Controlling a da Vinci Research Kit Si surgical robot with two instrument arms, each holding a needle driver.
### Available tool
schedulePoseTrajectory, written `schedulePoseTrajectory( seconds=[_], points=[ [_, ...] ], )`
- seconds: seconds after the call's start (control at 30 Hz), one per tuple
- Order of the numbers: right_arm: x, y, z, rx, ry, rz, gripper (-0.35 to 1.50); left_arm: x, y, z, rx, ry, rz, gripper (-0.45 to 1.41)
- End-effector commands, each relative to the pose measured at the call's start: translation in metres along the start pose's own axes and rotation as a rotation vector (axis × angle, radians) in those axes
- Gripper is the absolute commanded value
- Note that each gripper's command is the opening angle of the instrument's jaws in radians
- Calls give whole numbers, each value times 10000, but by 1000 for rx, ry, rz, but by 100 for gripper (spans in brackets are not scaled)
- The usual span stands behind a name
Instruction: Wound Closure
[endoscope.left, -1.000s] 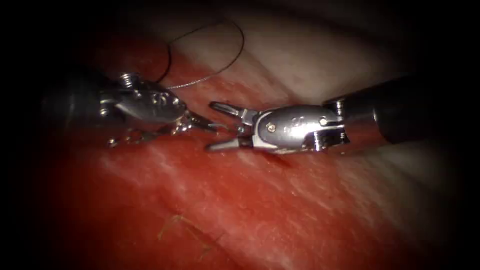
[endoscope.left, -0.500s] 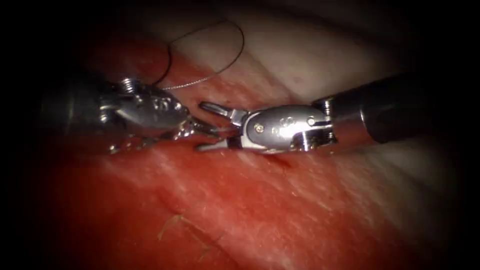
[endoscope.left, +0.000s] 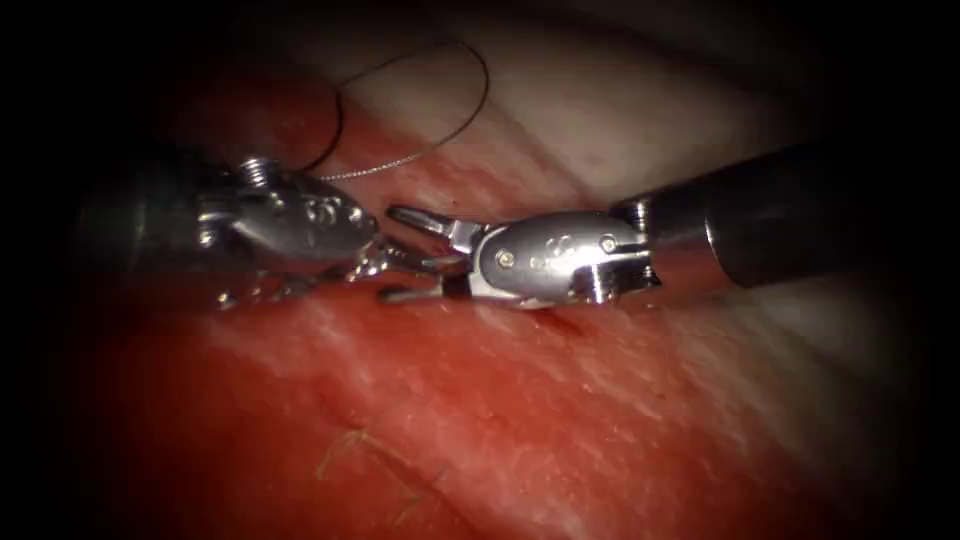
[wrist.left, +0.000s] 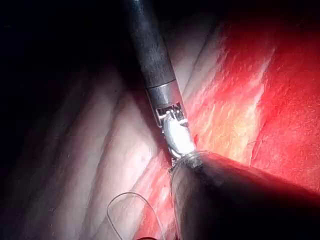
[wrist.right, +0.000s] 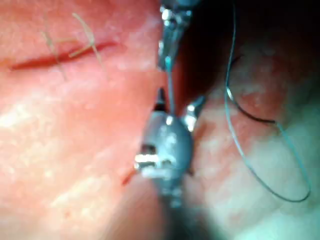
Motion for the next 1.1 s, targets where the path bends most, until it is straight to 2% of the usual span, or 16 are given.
schedulePoseTrajectory(
  seconds=[0.03,0.07,0.17,0.6,0.7,0.8,0.83,0.93,1.1],
  points=[
    [-2,-4,2,19,-8,4,25,-1,1,7,-1,0,0,-45],
    [-2,-4,1,22,-10,5,18,-1,1,6,-1,0,6,-45],
    [-2,0,-4,23,-3,7,-34,-1,2,6,-1,-1,5,-45],
    [-6,4,-6,65,-34,6,-35,0,10,0,-8,2,14,-45],
    [-6,4,-12,58,16,0,-35,-4,7,-7,-14,7,16,-45],
    [-4,5,-27,15,48,-5,63,-15,-1,-21,-18,19,20,-45],
    [0,11,-42,-8,57,8,83,-22,-12,-31,-4,27,19,-45],
    [7,21,-62,-37,74,20,93,-25,-33,-42,29,53,7,-45],
    [8,31,-98,-84,92,31,94,-21,-84,-49,90,52,65,-45]
  ],
)
